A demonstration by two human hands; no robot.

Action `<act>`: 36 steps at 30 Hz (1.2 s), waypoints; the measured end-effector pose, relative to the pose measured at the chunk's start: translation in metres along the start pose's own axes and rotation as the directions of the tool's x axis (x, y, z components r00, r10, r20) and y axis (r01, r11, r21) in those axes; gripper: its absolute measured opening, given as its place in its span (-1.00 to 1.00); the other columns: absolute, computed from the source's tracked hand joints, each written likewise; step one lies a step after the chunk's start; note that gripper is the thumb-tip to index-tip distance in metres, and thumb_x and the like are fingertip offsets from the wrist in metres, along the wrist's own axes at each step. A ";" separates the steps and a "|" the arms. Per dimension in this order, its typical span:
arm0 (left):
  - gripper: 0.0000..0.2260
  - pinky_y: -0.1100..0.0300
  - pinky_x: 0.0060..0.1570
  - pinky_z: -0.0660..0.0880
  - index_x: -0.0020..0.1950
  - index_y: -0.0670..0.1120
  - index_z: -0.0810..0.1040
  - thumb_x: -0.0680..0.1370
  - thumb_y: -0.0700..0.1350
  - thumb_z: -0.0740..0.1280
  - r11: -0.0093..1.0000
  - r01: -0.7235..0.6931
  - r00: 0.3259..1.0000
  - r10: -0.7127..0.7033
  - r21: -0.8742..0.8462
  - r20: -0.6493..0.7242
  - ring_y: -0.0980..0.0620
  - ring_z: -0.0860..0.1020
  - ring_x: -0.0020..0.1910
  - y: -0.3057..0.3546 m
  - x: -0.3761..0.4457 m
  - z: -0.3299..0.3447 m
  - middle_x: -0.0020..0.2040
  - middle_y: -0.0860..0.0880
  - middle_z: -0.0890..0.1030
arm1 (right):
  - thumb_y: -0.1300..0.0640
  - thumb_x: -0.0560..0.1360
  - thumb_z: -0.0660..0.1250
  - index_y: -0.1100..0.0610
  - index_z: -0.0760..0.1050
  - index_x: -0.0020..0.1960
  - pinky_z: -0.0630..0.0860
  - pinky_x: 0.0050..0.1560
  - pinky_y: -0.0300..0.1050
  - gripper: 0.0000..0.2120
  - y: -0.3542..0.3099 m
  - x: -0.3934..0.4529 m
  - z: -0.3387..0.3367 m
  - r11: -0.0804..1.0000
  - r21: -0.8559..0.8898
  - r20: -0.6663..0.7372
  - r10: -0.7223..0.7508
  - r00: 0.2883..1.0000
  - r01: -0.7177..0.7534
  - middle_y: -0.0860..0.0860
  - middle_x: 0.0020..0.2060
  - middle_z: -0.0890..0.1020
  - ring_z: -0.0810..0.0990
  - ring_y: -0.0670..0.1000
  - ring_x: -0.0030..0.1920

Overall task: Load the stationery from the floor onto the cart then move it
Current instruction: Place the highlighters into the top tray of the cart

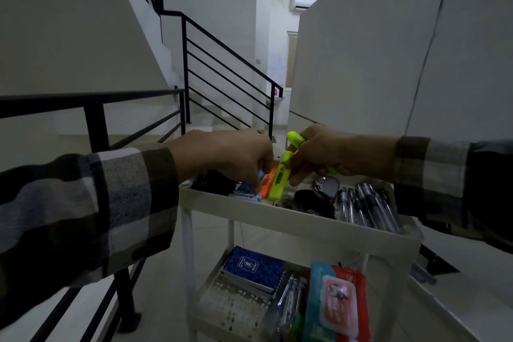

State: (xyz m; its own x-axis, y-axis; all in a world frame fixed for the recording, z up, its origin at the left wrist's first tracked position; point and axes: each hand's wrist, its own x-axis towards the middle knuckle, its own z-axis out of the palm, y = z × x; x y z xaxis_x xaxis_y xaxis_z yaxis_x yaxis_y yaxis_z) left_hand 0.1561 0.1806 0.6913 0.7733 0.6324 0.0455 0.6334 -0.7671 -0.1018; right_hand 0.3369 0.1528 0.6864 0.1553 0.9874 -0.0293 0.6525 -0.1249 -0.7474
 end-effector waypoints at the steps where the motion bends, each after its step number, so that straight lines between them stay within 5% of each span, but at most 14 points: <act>1: -0.56 0.17 0.09 0.57 0.39 -0.07 0.57 0.53 -0.03 0.51 1.000 -0.008 1.000 0.008 0.012 0.001 0.08 0.58 0.00 0.001 0.000 -0.001 -0.04 0.09 0.55 | 0.30 0.56 0.43 0.40 0.51 0.19 0.38 -0.61 -0.27 -0.74 0.000 -0.001 -0.001 1.000 -0.023 0.000 -0.011 1.000 0.011 0.28 -0.11 0.75 0.76 0.14 -0.21; 8: -0.58 0.10 0.16 0.56 0.40 0.00 0.57 0.55 0.01 0.48 0.998 -0.025 1.000 0.025 0.063 0.004 0.08 0.49 -0.02 0.003 -0.001 0.000 -0.13 0.19 0.40 | 0.21 0.48 0.54 0.28 0.62 0.13 0.37 -0.61 -0.31 -0.73 0.003 -0.004 -0.009 0.933 -0.338 -0.015 -0.134 0.991 0.121 0.12 -0.24 0.71 0.63 -0.08 -0.48; 17: -0.54 0.12 0.12 0.54 0.45 -0.03 0.52 0.57 0.06 0.44 0.997 0.010 1.000 -0.011 0.081 0.006 0.08 0.49 0.01 0.008 -0.005 -0.001 0.01 0.07 0.47 | 0.11 0.38 0.63 0.17 0.63 0.03 0.47 -0.49 -0.35 -0.70 0.007 -0.005 0.002 0.870 -0.455 0.085 -0.169 0.982 0.189 0.04 -0.22 0.69 0.59 -0.11 -0.43; 21: -0.43 0.19 0.02 0.38 0.60 0.07 0.32 0.61 -0.02 0.42 0.992 -0.029 0.999 0.027 0.119 0.019 0.14 0.40 -0.10 0.013 -0.008 -0.003 0.18 0.00 0.56 | 0.18 0.46 0.56 0.18 0.60 0.14 0.48 -0.50 -0.30 -0.71 0.004 -0.009 -0.002 0.929 -0.340 0.015 -0.147 0.989 0.143 0.12 -0.14 0.69 0.56 -0.07 -0.38; 26: -0.51 0.13 0.01 0.46 0.55 0.18 0.39 0.63 0.00 0.37 0.982 -0.042 0.997 0.028 0.182 0.075 0.06 0.46 -0.06 0.014 -0.008 -0.007 0.11 0.00 0.56 | 0.30 0.56 0.41 0.23 0.63 0.18 0.60 -0.19 -0.14 -0.79 0.000 -0.015 -0.024 0.996 0.005 -0.014 -0.092 0.996 0.092 0.23 0.07 0.66 0.59 0.03 -0.17; 32: -0.54 0.07 0.18 0.54 0.55 0.16 0.40 0.64 -0.03 0.31 0.983 -0.023 0.996 0.008 0.183 0.084 0.01 0.49 0.05 0.017 -0.006 -0.007 0.03 0.02 0.49 | 0.20 0.68 0.23 0.34 0.50 0.24 0.59 0.14 0.04 -0.76 0.006 -0.010 -0.034 0.899 0.432 0.053 0.060 0.997 -0.077 0.21 0.02 0.58 0.60 0.09 -0.04; 36: -0.53 0.11 0.15 0.48 0.58 0.16 0.35 0.65 0.06 0.30 0.987 0.006 0.991 -0.028 0.162 0.134 -0.01 0.50 0.06 0.020 -0.008 -0.011 0.01 0.03 0.50 | 0.20 0.72 0.13 0.18 0.51 0.34 0.52 0.12 0.00 -0.72 0.006 -0.012 -0.033 0.947 0.320 -0.003 0.039 0.999 -0.036 0.16 0.11 0.69 0.60 0.08 0.05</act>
State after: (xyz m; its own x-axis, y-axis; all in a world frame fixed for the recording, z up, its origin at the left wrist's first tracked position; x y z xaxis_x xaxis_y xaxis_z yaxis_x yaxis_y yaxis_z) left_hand 0.1630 0.1595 0.6999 0.7442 0.6625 -0.0853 0.6248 -0.7356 -0.2616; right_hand 0.3635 0.1374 0.7036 0.1830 0.9815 -0.0562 0.3749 -0.1226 -0.9189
